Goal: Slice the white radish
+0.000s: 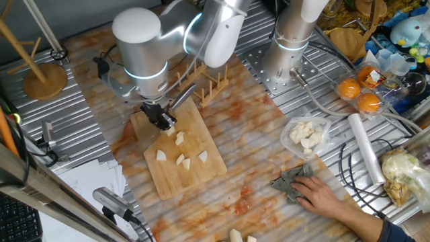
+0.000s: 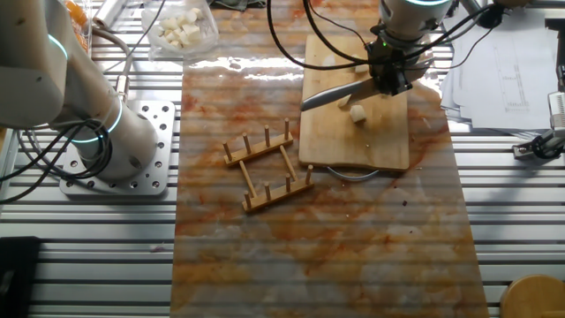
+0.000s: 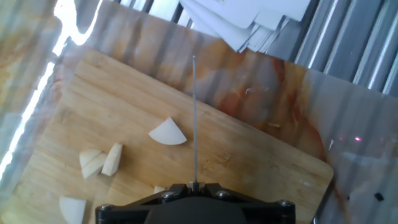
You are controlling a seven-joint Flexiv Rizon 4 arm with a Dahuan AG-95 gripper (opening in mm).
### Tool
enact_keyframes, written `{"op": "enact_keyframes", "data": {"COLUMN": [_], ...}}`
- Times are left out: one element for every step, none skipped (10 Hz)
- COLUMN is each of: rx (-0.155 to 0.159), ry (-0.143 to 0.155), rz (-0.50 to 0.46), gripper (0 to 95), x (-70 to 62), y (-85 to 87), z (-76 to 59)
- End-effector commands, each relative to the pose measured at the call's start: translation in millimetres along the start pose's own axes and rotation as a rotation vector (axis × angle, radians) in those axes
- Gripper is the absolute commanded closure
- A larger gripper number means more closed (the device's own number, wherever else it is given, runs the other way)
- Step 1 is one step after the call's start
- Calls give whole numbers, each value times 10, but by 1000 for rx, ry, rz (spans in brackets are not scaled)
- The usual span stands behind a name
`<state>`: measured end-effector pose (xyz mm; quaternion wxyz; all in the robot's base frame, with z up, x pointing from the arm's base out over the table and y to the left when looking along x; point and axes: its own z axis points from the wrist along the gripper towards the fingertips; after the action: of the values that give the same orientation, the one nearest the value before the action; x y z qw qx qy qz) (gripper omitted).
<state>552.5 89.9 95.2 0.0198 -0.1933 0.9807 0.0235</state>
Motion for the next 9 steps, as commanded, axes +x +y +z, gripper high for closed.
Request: {"op": "enact_keyframes", "data": {"rx": [3,4,4,4,3,5,5,4,6], "ry": [0,0,0,1,5,7,7,8,9], "rz": [1,1,3,4,4,5,5,8,9], "gripper": [950,950,950,950,950,950,950,950,950], "x": [48,83,137,178,201,216,229,246,255], "y": [-9,-9,-8,-11,-23,-29,-34,-39,-41], "z": [8,23,46,51,47,46,45,47,60]}}
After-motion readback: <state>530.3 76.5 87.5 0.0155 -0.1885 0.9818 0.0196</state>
